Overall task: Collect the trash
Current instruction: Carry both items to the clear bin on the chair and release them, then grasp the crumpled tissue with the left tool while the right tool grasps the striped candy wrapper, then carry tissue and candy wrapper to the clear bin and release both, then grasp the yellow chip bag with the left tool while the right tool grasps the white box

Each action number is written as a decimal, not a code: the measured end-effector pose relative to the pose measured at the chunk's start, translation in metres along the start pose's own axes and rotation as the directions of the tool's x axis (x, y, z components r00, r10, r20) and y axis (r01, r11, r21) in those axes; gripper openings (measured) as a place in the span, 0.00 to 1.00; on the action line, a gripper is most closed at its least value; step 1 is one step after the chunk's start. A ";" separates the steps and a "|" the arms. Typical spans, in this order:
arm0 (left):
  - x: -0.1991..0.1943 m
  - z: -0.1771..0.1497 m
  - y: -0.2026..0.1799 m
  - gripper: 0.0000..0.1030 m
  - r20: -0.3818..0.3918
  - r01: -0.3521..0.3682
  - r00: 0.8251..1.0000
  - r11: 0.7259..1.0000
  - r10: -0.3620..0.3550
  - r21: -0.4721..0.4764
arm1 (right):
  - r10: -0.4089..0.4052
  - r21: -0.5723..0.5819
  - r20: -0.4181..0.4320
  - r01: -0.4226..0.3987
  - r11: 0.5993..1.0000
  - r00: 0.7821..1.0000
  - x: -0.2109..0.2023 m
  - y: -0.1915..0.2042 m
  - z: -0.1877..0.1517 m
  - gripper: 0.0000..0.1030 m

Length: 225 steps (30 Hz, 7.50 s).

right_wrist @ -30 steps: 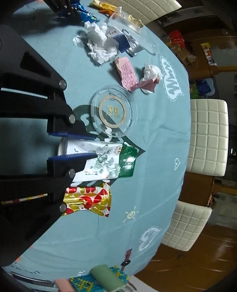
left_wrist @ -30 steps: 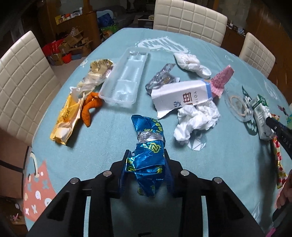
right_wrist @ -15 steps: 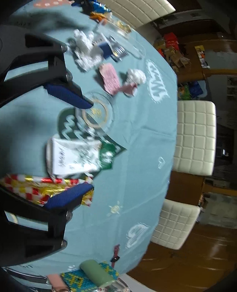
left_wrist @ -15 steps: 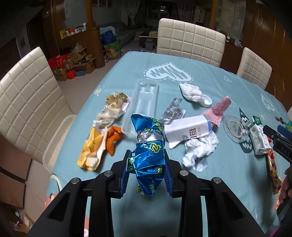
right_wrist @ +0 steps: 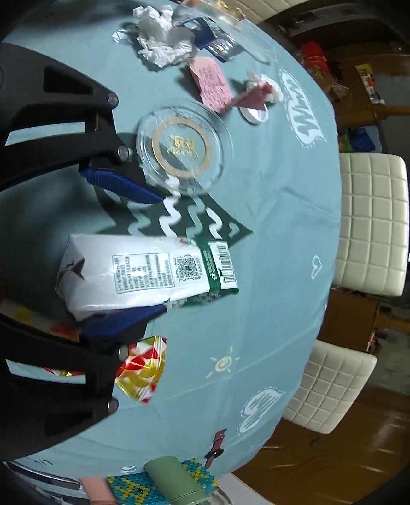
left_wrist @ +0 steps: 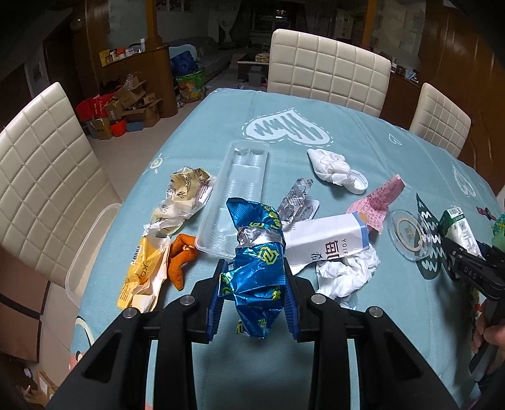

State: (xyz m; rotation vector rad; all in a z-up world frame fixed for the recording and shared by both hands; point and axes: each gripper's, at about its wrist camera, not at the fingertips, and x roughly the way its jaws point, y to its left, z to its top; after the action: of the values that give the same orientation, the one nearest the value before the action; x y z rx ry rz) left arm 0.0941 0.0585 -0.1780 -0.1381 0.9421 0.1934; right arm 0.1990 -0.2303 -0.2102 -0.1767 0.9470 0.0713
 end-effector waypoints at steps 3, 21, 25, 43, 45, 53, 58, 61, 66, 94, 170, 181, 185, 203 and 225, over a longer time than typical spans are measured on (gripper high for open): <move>0.000 -0.001 0.002 0.31 -0.004 0.006 1.000 1.000 -0.006 -0.007 | 0.024 0.012 -0.001 -0.024 1.000 1.000 -0.005 -0.003 0.000 0.40; -0.025 0.039 0.139 0.31 0.077 -0.111 0.990 0.987 0.120 -0.118 | 0.471 -0.227 0.062 -0.447 0.865 0.880 -0.098 0.223 0.065 0.39; -0.016 0.046 0.196 0.31 0.055 -0.166 0.983 0.971 0.177 -0.173 | 0.542 -0.329 0.023 -0.505 0.798 0.840 -0.100 0.305 0.075 0.39; 0.030 0.027 0.312 0.75 -0.011 -0.263 0.962 0.915 0.273 -0.307 | 0.567 -0.477 -0.116 -0.547 0.688 0.815 -0.064 0.467 0.077 0.63; 0.030 0.024 0.322 0.75 -0.032 -0.274 0.960 0.904 0.279 -0.328 | 0.562 -0.483 -0.114 -0.540 0.689 0.819 -0.063 0.472 0.077 0.63; 0.019 0.028 0.308 0.75 -0.012 -0.268 0.960 0.913 0.278 -0.308 | 0.523 -0.459 -0.091 -0.501 0.734 0.848 -0.071 0.442 0.073 0.67; 0.014 0.037 0.267 0.75 0.008 -0.207 0.976 0.938 0.218 -0.277 | 0.446 -0.378 -0.016 -0.418 0.826 0.895 -0.077 0.372 0.072 0.79; 0.010 0.044 0.222 0.75 0.024 -0.166 0.984 0.964 0.175 -0.206 | 0.364 -0.300 0.042 -0.335 0.893 0.931 -0.083 0.306 0.062 0.80; 0.000 0.046 0.122 0.75 0.037 -0.059 0.997 0.998 0.060 -0.032 | 0.221 -0.141 0.061 -0.211 0.967 0.973 -0.088 0.198 0.034 0.81; 0.031 0.000 -0.067 0.75 -0.142 0.063 0.989 0.994 -0.050 0.088 | 0.107 0.229 -0.113 -0.079 0.970 0.988 -0.022 -0.056 -0.068 0.19; -0.038 0.045 0.261 0.84 0.134 -0.059 0.985 0.947 0.106 -0.316 | 0.523 -0.448 -0.017 -0.475 0.758 0.852 -0.120 0.376 0.065 0.19; -0.038 0.026 0.303 0.85 0.083 -0.214 0.960 0.892 0.267 -0.398 | 0.549 -0.503 -0.102 -0.519 0.691 0.830 -0.105 0.420 0.063 0.22; -0.045 0.018 0.316 0.85 0.070 -0.229 0.956 0.875 0.284 -0.427 | 0.542 -0.551 -0.106 -0.503 0.666 0.834 -0.107 0.441 0.060 0.72; -0.041 0.049 0.188 0.85 0.118 -0.036 0.991 0.987 0.055 -0.159 | 0.390 -0.354 0.093 -0.335 0.873 0.916 -0.119 0.310 0.052 0.78; -0.037 0.039 0.004 0.85 0.032 0.085 0.995 0.978 -0.093 0.188 | 0.147 0.078 0.093 -0.155 0.985 0.985 -0.089 0.124 -0.027 0.82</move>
State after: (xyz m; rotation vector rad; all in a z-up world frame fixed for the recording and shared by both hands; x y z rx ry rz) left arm 0.1028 0.0661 -0.1256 -0.0033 0.9068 0.0246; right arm 0.1089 -0.1120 -0.1684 -0.0229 0.8735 0.1771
